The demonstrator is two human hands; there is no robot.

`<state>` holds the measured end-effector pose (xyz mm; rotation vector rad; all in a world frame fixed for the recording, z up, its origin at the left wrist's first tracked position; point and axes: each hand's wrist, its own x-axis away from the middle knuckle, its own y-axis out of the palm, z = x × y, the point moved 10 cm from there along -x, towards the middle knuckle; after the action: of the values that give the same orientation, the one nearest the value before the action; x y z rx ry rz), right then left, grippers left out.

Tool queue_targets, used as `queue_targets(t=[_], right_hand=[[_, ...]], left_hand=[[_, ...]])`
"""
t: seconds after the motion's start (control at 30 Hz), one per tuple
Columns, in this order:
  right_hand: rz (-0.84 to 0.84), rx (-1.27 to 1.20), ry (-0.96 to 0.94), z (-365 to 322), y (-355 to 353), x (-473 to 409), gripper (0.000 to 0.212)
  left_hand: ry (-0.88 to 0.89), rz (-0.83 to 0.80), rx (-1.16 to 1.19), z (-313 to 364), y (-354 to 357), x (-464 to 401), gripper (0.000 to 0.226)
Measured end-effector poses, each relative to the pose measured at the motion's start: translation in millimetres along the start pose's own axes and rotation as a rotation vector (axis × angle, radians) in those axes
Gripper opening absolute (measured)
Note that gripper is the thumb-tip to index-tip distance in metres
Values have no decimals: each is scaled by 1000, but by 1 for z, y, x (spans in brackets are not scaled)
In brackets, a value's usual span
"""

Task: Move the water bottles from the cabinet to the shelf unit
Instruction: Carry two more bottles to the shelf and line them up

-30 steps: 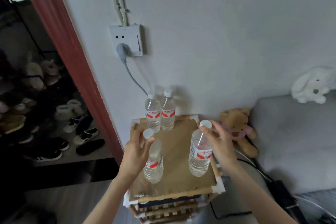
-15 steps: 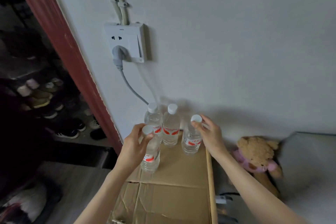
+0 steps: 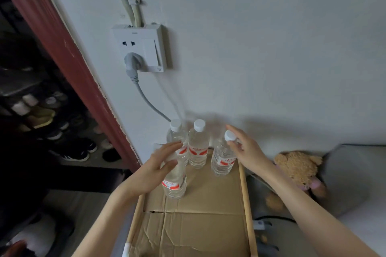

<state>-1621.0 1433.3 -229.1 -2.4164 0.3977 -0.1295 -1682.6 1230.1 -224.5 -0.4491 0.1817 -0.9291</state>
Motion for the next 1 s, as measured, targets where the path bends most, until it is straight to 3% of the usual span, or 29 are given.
queue_targets(t=[0.1,0.27,0.33,0.5,0.73,0.9,1.0], right_hand=[[32,11,73,5,-2,-4,44],[232,340,154,-11,-23,-10,37],[236,374,182,-11,-24,-13,41],[-33,188,41,-13,-2,-9,47],[69,271,155,-11,-25,-16,30],[-70,241,86,-15,-14,-17,44],[-107,262,84,-14,-12,-16,38]], left_hand=[[-10,-89,45,-2,2,4,48],[-98,301,-83,-2,-32,6,29],[-124,368,-128,1,-36,6,32],[-41,122,-108,4,-14,0,45],[-99,370,-154,0,-34,-2,30],[-83,244,-121,2,-23,-10,39],[-31,160,-98,7,-16,-11,39]])
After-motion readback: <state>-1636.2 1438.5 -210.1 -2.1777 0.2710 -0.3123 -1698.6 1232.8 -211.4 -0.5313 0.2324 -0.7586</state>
